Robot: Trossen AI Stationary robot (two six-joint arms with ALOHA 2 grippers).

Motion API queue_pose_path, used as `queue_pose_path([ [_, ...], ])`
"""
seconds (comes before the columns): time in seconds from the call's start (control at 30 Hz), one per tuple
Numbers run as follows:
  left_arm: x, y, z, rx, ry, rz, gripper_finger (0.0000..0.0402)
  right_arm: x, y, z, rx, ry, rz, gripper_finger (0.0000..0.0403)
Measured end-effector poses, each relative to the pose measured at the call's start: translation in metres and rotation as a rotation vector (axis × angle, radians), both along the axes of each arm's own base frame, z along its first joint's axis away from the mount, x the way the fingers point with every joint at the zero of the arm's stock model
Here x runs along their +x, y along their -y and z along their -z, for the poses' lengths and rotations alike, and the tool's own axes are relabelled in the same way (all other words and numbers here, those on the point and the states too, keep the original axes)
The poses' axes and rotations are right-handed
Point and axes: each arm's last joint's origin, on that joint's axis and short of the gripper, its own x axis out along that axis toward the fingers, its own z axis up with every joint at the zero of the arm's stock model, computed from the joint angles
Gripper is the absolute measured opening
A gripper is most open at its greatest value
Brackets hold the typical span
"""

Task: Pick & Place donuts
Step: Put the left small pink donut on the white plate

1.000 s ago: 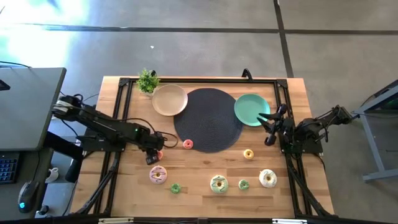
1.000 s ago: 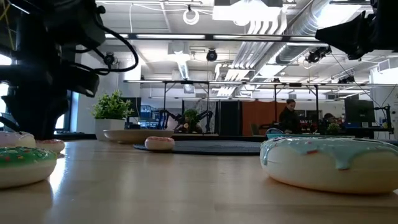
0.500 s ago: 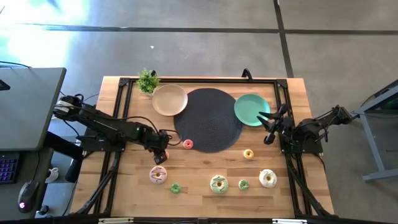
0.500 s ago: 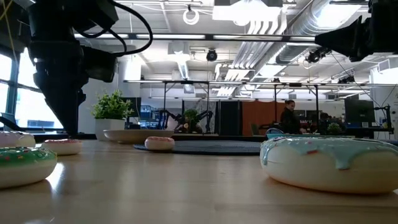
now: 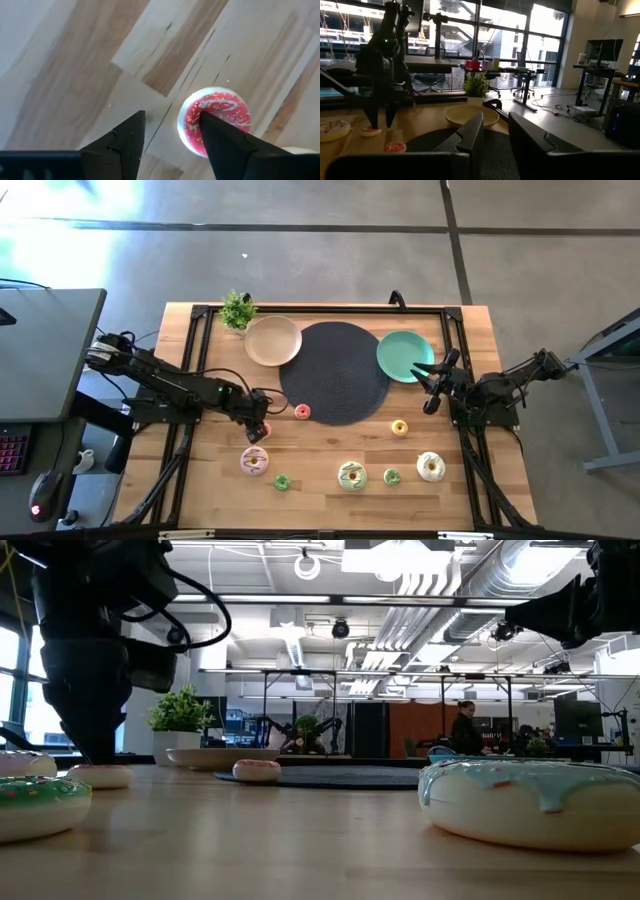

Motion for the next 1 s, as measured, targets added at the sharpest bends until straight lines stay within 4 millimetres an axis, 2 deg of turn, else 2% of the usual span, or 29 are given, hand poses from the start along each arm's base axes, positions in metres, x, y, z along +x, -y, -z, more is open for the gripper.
queue_pose_path([
  [0.1,0.002,0.000,-0.001,-0.003,0.024,0.005,0.0143,0.000,0.000,0.000,0.013,0.006,-0.002,0.0087],
  [0.3,0.007,0.002,-0.004,-0.005,0.072,0.030,0.0016,0.000,0.000,0.000,0.009,0.004,-0.002,0.0087],
  [0.43,0.016,-0.001,-0.023,0.102,0.140,0.021,0.0017,0.000,0.000,0.000,0.000,0.003,0.000,0.0087],
  [0.53,0.027,-0.012,-0.042,0.156,0.149,0.007,0.0005,0.000,0.000,-0.002,-0.001,0.014,0.001,0.0087],
  [0.67,0.040,-0.043,-0.070,0.277,0.164,-0.072,0.0006,-0.001,0.000,-0.005,-0.008,0.041,-0.001,0.0087],
  [0.83,0.047,-0.102,-0.098,0.397,0.205,-0.217,0.0002,-0.001,0.000,-0.008,-0.004,0.068,-0.021,0.0087],
  [0.93,0.038,-0.138,-0.101,0.423,0.180,-0.328,0.0002,-0.001,0.000,-0.008,0.007,0.080,-0.032,0.0087],
  [1.0,0.032,-0.159,-0.096,0.415,0.143,-0.399,0.0002,-0.001,0.000,-0.008,0.012,0.082,-0.033,0.0087],
])
